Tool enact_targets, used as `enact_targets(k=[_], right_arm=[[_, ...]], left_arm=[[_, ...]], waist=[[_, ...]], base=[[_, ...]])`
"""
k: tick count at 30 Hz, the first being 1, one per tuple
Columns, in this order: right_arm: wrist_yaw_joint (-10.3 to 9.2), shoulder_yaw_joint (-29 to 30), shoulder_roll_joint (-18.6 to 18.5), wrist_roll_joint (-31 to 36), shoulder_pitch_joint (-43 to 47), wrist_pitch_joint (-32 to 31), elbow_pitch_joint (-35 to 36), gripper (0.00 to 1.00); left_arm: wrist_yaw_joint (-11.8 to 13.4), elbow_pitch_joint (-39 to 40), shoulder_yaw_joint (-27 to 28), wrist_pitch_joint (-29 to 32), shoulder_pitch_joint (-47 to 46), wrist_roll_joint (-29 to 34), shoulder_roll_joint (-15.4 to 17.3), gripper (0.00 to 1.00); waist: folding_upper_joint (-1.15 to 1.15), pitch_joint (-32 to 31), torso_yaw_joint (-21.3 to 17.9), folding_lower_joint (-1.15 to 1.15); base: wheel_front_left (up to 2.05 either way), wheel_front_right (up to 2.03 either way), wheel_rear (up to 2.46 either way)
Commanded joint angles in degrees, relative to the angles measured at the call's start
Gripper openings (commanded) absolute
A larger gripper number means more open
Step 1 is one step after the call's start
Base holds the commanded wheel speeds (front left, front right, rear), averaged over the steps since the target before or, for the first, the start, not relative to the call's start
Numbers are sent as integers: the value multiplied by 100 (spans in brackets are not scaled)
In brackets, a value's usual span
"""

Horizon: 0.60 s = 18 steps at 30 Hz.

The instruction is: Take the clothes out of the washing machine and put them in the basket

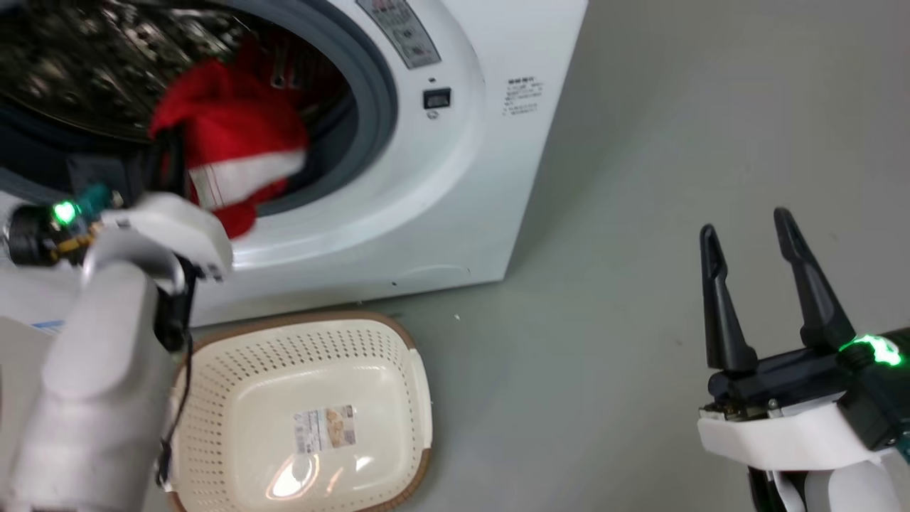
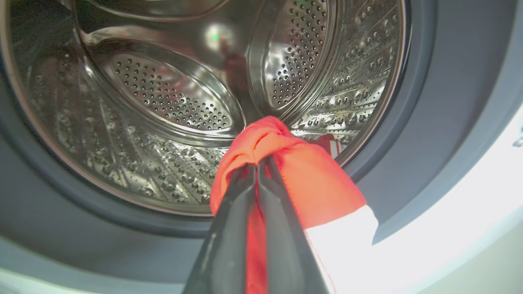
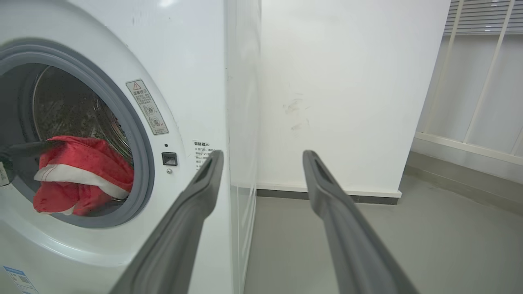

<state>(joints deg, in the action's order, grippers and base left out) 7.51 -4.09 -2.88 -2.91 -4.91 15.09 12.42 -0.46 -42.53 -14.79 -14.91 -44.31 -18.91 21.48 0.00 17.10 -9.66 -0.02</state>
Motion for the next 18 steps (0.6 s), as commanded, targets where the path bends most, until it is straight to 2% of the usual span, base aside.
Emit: enact_targets(k=[1,18], right_arm=[[-4,9,0,68,139,12,-41,100],[-4,77,0,206,932,12,-252,100]], left_arm=[[79,326,61,-41,351,-9,-62,0],[505,2409,13,-8,3142,-4,-286,0]], waist=[[0,-301,185,2],[0,-1400,519,2]], base=[[0,0,0],[0,0,0]])
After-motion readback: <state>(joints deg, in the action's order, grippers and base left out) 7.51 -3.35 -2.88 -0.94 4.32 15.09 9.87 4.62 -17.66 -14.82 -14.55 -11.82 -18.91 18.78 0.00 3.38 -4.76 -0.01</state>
